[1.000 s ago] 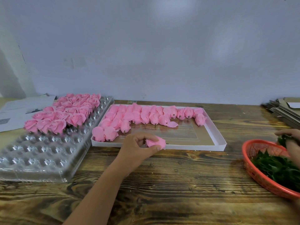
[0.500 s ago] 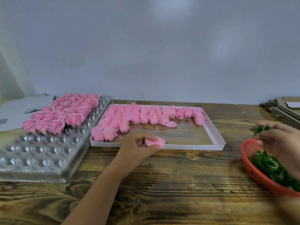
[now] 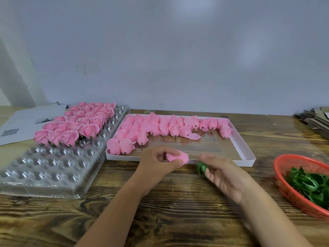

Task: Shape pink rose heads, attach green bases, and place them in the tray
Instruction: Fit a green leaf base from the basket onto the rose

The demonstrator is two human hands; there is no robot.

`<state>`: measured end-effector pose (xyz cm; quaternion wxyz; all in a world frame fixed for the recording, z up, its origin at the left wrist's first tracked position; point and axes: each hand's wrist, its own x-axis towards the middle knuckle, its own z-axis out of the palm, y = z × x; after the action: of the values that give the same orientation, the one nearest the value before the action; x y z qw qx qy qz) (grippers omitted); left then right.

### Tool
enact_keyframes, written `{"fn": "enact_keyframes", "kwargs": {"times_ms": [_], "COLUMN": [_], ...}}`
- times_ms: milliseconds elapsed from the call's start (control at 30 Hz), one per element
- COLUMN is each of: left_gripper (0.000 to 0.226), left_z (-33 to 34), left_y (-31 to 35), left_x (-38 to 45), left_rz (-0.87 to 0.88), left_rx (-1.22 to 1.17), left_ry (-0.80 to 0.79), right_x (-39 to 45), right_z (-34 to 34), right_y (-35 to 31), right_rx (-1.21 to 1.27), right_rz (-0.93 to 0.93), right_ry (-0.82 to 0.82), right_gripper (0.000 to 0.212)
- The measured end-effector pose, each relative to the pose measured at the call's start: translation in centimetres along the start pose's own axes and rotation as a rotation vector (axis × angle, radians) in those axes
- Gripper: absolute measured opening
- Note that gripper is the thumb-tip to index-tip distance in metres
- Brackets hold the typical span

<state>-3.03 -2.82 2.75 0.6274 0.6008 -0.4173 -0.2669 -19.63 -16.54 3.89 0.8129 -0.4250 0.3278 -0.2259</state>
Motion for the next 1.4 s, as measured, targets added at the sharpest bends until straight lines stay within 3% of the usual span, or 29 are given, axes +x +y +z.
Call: {"fn": "enact_keyframes", "kwargs": {"times_ms": [233, 367, 433, 600, 900, 1100, 1400], "left_gripper": [0.026, 0.023, 0.022, 0.024, 0.025, 0.024, 0.025], "left_z": [-0.1, -0.3, -0.3, -0.3, -0.2, -0.2, -0.3], "left_y": [-0.1, -0.3, -0.3, -0.3, -0.1, -0.1, 0.1], "left_x": [0.1, 0.1, 0.2, 0.2, 0.1, 0.1, 0.0], "left_rz": [0.006, 0.018, 0.019, 0.014, 0.005, 0.011, 0.004], "left_rx": [0.004, 0.016, 0.030, 0.038, 0.027, 0.032, 0.019], "left_ry": [0.004, 0.004, 0.000, -0.004, 0.001, 0.010, 0.000], "right_x": [-0.6, -1.3, -1.3, -1.2, -0.5, -0.2, 0.0], "right_z": [-0.6, -0.2, -0.2, -0.5, -0.5, -1.0, -2.0], "right_y": [1.6, 2.7, 3.2, 2.8, 3.7, 3.9, 3.0], "right_rx": [-0.272, -0.898, -1.094, -1.062, -0.957, -1.261, -1.307], "right_rz": [0.038, -0.235, -0.390, -0.508, -0.503, -0.599, -0.669], "right_ry": [-0.046, -0.035, -0.024, -0.014, -0.072, -0.104, -0.009], "right_gripper": [0.050, 0.044, 0.040, 0.033, 0.040, 0.034, 0.033]}}
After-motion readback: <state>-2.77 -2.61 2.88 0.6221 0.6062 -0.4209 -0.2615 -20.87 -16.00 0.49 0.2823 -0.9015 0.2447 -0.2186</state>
